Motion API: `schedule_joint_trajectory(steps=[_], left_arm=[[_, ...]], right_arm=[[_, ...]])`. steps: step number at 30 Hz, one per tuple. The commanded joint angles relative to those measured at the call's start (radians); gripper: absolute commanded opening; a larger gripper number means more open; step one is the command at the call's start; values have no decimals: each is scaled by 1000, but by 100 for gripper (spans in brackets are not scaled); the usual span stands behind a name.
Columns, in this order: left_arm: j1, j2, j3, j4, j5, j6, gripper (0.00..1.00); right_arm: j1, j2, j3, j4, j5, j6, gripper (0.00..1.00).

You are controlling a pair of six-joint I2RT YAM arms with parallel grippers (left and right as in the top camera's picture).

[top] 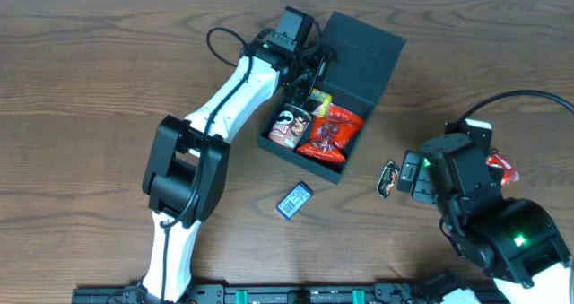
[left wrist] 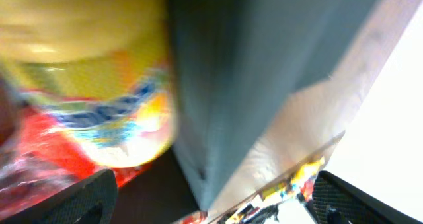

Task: Pack container
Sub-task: 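Lower the Mentos container into the box's back corner and release, then withdraw the left gripper and move the right gripper to the Hello Panda box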

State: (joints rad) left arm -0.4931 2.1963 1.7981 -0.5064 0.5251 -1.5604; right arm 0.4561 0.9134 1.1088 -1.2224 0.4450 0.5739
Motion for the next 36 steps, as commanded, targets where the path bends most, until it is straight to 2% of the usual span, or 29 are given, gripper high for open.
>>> schedule_joint_trajectory(steps=[1, 7, 9, 11, 15, 17, 22, 26, 30, 32, 34, 36], left_arm=[[0, -5, 45, 10, 26, 160, 95], [3, -62, 116, -10, -10, 426, 95], [3, -108, 137, -71, -89, 542, 95], [2, -179, 147, -167, -228, 669, 95], [-3, -332, 148, -298, -419, 1009, 95], [-11, -415, 148, -388, -528, 1088, 95], [-31, -578, 148, -674, -769, 1134, 95], [-33, -655, 146, -891, -801, 1127, 95], [-58, -714, 84, -955, -869, 1114, 95], [-97, -766, 20, -930, -930, 1091, 95], [-150, -849, -78, -876, -972, 1081, 95], [-180, -921, -164, -818, -967, 1081, 95]], right_arm=[[2, -16, -2, 0, 11, 17, 99], [2, -104, -2, 11, 19, 12, 99], [2, -141, -2, 10, 23, 11, 99], [2, -172, -2, 6, 23, 5, 99], [2, -195, -2, -2, 23, 5, 99], [2, -195, -2, 0, 23, 5, 99], [2, -195, -2, 37, 19, 10, 99], [2, -194, -2, 83, -31, 16, 99], [0, -190, -2, 61, -5, 26, 99], [-13, -187, -2, -6, 86, 182, 99], [-43, -187, -2, -110, 182, 430, 99], [-73, -185, -3, -155, 213, 527, 99]])
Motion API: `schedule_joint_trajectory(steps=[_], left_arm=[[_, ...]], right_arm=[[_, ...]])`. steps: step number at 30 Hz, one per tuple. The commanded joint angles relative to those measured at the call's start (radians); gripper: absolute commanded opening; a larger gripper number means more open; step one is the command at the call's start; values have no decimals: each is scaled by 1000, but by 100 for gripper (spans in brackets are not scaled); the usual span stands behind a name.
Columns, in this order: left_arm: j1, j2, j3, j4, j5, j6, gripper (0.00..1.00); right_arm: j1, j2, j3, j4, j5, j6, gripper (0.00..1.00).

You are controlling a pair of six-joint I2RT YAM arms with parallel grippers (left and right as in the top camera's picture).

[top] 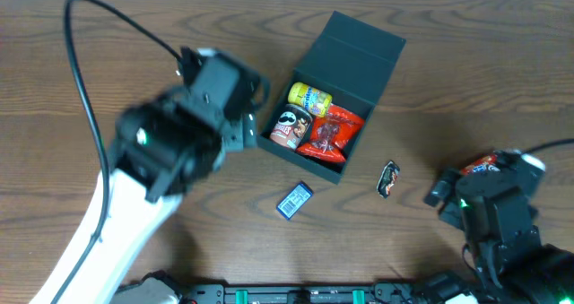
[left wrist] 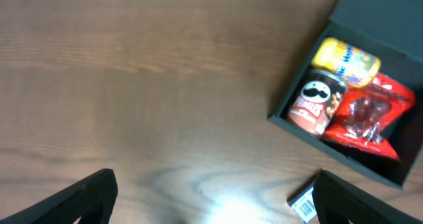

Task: Pack container
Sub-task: 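Withdraw the left gripper and move the right gripper to the Hello Panda box, then grasp the red Hello Panda box with the right gripper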

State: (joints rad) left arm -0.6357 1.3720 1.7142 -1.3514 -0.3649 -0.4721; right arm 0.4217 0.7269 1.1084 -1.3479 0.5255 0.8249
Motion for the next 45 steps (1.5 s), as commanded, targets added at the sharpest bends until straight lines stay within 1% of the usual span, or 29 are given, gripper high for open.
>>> schedule_joint_trajectory(steps=[1, 5, 6, 9, 11, 14, 18, 20, 22, 24, 30, 36, 39, 45], left_arm=[[-48, -136, -129, 58, -71, -6, 95], [-52, -251, -277, 127, -40, -6, 95], [-52, -267, -298, 130, -34, -6, 95], [-52, -296, -330, 124, 3, 2, 95], [-52, -296, -332, 115, 28, 5, 95], [-52, -294, -333, 111, 50, 25, 95], [-52, -294, -333, 109, 51, 31, 95], [-52, -294, -333, 109, 52, 31, 95], [-52, -294, -333, 107, 52, 31, 95], [-52, -294, -333, 106, 52, 31, 95], [-52, -294, -333, 106, 52, 31, 95], [-52, -290, -333, 106, 52, 31, 95], [-52, -281, -333, 105, 52, 31, 95], [-52, -267, -336, 99, 51, 31, 95]], right_arm=[[-58, 6, -4, -23, 137, 279, 99], [-154, 72, -5, 35, 124, 290, 99], [-190, 102, -5, 27, 115, 336, 99], [-326, 205, -5, -39, 41, 542, 99], [-425, 281, -5, -29, -23, 568, 99], [-552, 416, -5, 62, -115, 476, 99], [-666, 600, -5, 198, -187, 347, 99], [-704, 670, -5, 270, -222, 238, 99], [-739, 727, -5, 331, -294, 85, 99], [-767, 775, -5, 356, -356, 1, 99], [-796, 863, -5, 309, -388, -38, 99], [-795, 914, -8, 310, -394, -80, 99], [-797, 940, -24, 337, -375, -82, 99], [-797, 964, -109, 449, -372, -84, 99]])
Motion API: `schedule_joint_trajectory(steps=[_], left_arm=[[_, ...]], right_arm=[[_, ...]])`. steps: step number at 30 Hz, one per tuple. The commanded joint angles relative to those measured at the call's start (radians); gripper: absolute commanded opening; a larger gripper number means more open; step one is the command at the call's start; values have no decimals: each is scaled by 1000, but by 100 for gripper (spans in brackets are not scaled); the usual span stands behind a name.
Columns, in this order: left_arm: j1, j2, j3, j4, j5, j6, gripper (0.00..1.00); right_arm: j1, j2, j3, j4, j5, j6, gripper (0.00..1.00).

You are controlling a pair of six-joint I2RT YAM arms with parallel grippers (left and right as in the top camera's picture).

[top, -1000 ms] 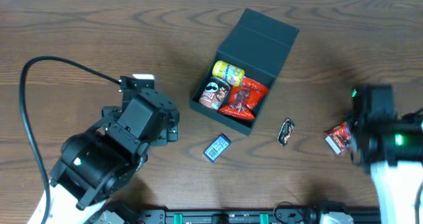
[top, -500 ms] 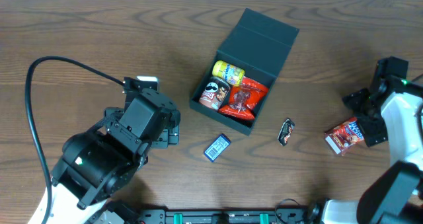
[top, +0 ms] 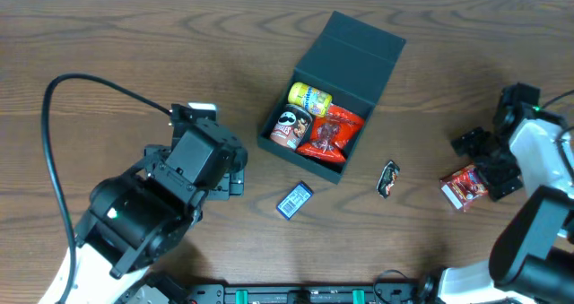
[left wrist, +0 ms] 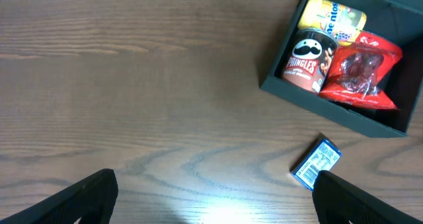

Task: Pack container
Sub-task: 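Grasp the red Hello Panda box with the right gripper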

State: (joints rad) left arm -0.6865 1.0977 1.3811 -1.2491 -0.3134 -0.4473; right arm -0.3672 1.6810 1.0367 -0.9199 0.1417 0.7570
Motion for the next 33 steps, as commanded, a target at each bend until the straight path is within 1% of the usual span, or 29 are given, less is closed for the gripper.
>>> schedule_joint_trajectory(steps=[1, 5, 12, 13, 17, 18, 20, 22, 23, 25, 27, 33], left_arm=[[-1, 8, -4, -3, 0, 6, 95], [-1, 10, -5, -3, -1, 6, 95], [-1, 11, -5, -3, -3, 7, 95], [-1, 11, -5, -3, -3, 6, 95], [-1, 11, -5, -3, -3, 7, 95], [-1, 11, -5, -3, -3, 7, 95], [-1, 13, -5, -3, -3, 7, 95], [-1, 15, -5, -3, -3, 7, 95], [-1, 15, -5, -3, -3, 7, 95], [-1, 15, -5, -3, -3, 7, 95], [-1, 15, -5, -3, -3, 7, 95], [-1, 15, -5, -3, -4, 7, 95]], right_arm=[[-7, 10, -51, 37, 12, -18, 99], [-7, 10, -85, 72, 12, -18, 99], [-7, 10, -86, 72, 16, -18, 99], [-7, 10, -86, 72, 20, -18, 96], [-7, 10, -86, 71, 27, -18, 72], [-7, 10, -86, 71, 27, -18, 69], [-7, 10, -86, 71, 27, -18, 64], [-7, 10, -86, 70, 27, -18, 62], [-7, 10, -86, 70, 27, -18, 57], [-7, 10, -86, 70, 27, -18, 52], [-7, 10, -86, 71, 27, -18, 45], [-7, 10, -86, 73, 27, -18, 39]])
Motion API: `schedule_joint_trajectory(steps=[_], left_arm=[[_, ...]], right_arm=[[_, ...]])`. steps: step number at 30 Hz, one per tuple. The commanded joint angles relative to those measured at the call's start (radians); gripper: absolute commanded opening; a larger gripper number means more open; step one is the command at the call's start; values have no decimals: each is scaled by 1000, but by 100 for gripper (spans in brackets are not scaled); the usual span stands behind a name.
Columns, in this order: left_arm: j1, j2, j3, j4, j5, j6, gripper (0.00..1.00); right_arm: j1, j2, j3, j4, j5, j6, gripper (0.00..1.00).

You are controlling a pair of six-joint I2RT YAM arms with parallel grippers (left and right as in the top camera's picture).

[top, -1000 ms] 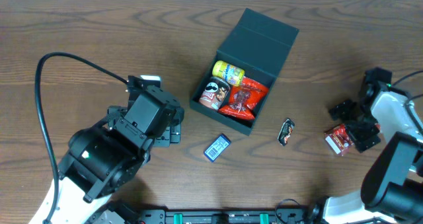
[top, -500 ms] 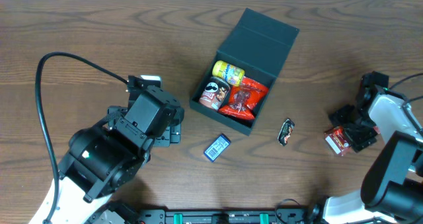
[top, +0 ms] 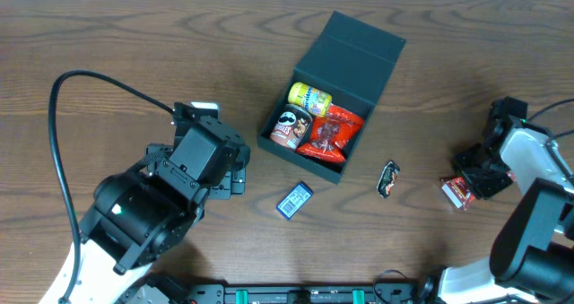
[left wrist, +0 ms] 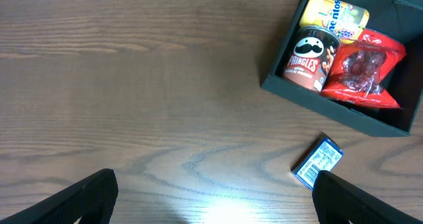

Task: Pack container
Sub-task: 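Grasp the red Hello Panda box with the right gripper, then carry the Hello Panda box into the box's right side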

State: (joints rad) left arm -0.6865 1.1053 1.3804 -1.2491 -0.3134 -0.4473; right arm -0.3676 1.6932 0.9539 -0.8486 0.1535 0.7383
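The dark box (top: pixel 280 148) stands open in the middle of the table, its lid (top: pixel 359 46) tipped back. Inside lie a yellow can (top: pixel 309 98), a Pringles can (top: pixel 289 129) and a red bag (top: pixel 330 134). A blue packet (top: pixel 294 200) lies on the table in front of the box, with a small dark wrapper (top: pixel 388 178) to its right. My left gripper (left wrist: pixel 211 207) hangs open over bare wood, left of the blue packet (left wrist: pixel 318 162). My right gripper (top: pixel 473 171) sits at a red snack packet (top: pixel 456 191) on the far right; its jaws are hidden.
A black cable (top: pixel 99 80) loops from the left arm over the left half of the table. The right arm (top: pixel 529 160) reaches in from the right edge. Bare wood surrounds the box on all sides.
My right gripper has shifted a little left and down onto the red packet, which now lies slightly further left. The left gripper has barely moved and stays open.
First my left gripper was inside the box, open beside the yellow can, and the right arm was at the front right. Then the left was out, left of the box, the can lying inside. Later the left hung near the blue packet and the right had swung to the red packet.
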Motion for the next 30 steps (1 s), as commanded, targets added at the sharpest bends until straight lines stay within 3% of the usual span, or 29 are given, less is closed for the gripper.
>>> schedule_joint_trajectory(steps=[1, 8, 13, 17, 21, 27, 30], left_arm=[[-1, 7, -4, -3, -4, 7, 95], [-1, 7, -4, -2, -4, 15, 95], [-1, 7, -4, -2, -7, 22, 95], [-1, 7, -4, -2, -8, 22, 95], [-1, 7, -4, -3, -8, 22, 95], [-1, 7, -4, -3, -8, 22, 95], [-1, 7, -4, -3, -6, 22, 95]], right_arm=[[-7, -3, -3, 1, 15, 0, 36], [-7, -24, 21, -13, 14, 1, 23], [-7, -100, 74, -77, 10, 1, 23], [-4, -197, 120, -152, -84, 0, 14], [15, -300, 138, -194, -224, -17, 12], [133, -476, 138, -208, -398, -21, 11], [232, -531, 138, -209, -396, 55, 9]])
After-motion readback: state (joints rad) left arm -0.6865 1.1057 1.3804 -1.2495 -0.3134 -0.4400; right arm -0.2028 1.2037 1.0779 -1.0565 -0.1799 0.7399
